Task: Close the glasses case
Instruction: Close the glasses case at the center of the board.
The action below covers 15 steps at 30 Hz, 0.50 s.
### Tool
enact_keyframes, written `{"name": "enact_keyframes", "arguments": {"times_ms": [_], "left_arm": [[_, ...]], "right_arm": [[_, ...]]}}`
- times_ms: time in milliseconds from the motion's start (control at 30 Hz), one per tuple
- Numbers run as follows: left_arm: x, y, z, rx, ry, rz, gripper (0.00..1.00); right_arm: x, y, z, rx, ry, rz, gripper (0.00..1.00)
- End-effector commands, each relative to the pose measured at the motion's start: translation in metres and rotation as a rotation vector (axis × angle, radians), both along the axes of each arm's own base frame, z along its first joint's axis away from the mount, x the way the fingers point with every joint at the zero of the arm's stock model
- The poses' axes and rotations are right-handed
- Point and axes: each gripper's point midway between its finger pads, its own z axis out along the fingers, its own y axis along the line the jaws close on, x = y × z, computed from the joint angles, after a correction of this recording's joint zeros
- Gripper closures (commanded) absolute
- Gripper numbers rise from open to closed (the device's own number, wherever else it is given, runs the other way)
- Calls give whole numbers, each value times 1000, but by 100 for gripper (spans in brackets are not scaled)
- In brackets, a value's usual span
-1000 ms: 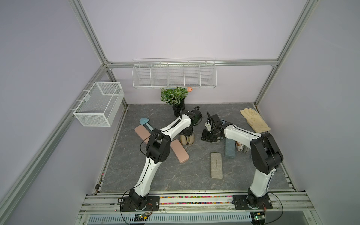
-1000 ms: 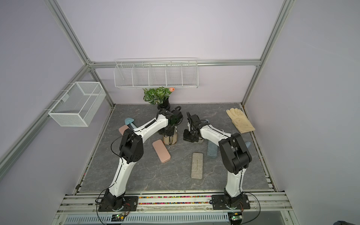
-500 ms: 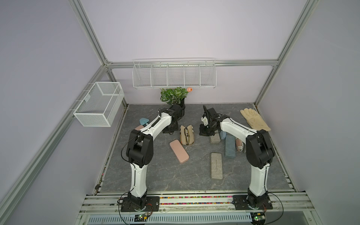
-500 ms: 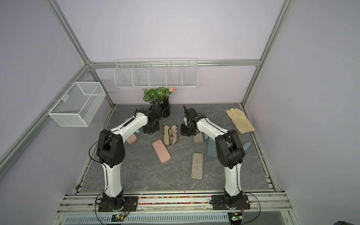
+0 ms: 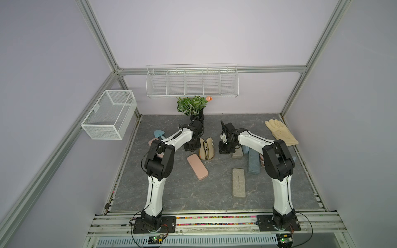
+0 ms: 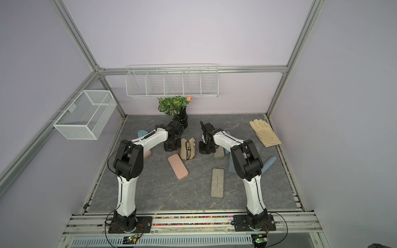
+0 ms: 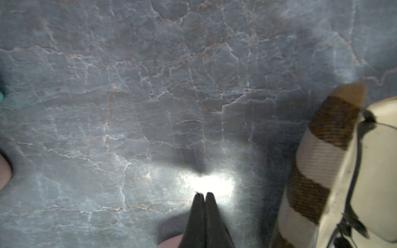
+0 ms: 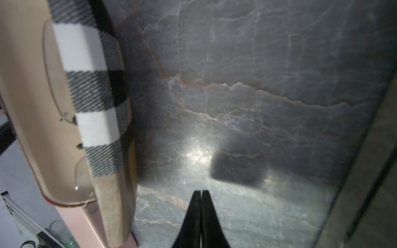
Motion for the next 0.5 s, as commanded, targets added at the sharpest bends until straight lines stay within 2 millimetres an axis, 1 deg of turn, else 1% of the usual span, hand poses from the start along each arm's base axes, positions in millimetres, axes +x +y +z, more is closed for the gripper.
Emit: {"name": "enact_keyframes", "arguments": {"times_ms": [0, 167, 467], "left_arm": [[6, -8, -2, -29, -6, 9, 100], [4, -11, -5, -34, -1, 4, 100], [6, -29, -6, -72, -2, -11, 100]], "right_arm": [[-3, 9, -4, -4, 11, 29, 93], [-3, 18, -9, 4, 16, 34, 93], [1, 32, -13, 8, 18, 51, 92]]}}
